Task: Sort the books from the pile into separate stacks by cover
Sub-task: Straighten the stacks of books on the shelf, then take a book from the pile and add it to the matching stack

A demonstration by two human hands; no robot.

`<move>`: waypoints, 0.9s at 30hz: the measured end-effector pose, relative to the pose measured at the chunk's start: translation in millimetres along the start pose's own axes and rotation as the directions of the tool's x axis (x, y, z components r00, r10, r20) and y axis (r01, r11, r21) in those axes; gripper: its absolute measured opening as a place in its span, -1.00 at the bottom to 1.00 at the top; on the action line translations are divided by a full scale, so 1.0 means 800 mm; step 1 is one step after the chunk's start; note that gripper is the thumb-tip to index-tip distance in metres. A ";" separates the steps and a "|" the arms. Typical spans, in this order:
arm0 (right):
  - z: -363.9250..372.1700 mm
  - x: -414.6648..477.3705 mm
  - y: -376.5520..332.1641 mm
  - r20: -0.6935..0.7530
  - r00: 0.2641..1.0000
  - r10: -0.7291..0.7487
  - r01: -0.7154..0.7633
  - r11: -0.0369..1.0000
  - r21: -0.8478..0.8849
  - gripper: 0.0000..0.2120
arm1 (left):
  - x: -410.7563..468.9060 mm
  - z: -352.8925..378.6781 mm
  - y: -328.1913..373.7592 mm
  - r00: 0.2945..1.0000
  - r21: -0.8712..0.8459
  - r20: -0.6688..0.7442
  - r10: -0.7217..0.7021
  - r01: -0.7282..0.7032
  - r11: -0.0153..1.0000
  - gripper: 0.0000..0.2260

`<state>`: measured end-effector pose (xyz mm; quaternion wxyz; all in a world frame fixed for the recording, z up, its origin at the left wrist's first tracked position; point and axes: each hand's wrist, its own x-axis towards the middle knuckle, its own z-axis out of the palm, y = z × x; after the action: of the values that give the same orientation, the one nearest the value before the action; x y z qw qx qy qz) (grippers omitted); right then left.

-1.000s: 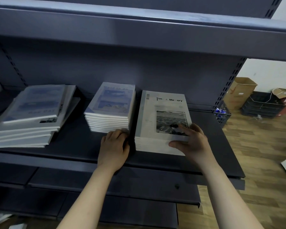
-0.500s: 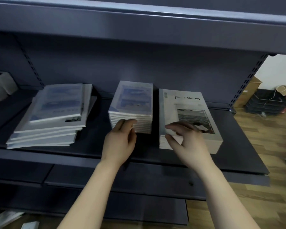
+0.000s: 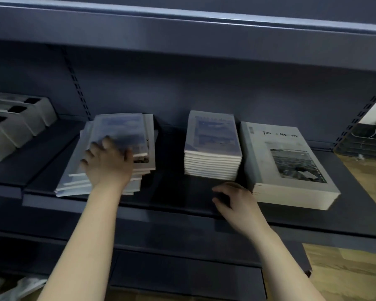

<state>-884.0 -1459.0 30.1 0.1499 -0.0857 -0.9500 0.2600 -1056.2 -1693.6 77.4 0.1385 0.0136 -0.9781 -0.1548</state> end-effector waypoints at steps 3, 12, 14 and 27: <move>0.012 0.003 -0.001 -0.034 0.999 0.014 -0.016 0.999 -0.045 -0.76 | 0.016 -0.003 -0.011 0.991 0.068 0.093 -0.101 0.095 0.993 -0.29; 0.024 0.005 -0.001 -0.050 0.998 0.049 -0.055 0.992 -0.115 -0.75 | 0.053 -0.021 -0.031 0.978 -0.272 0.168 -0.127 0.170 0.947 -0.16; 0.023 0.005 -0.001 -0.060 0.997 0.046 -0.052 0.992 -0.111 -0.75 | 0.046 -0.025 -0.022 0.994 -0.404 0.036 -0.102 0.108 0.908 -0.45; -0.022 0.016 -0.031 -0.137 0.983 0.121 -0.067 0.936 0.345 -0.84 | -0.023 -0.050 0.062 0.989 -0.997 -0.021 0.146 -0.032 0.075 -0.94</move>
<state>-892.4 -1468.8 60.2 0.2236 -0.1241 -0.8711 0.4192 -1026.7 -1657.0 124.4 0.0789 -0.1499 -0.6175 -0.7681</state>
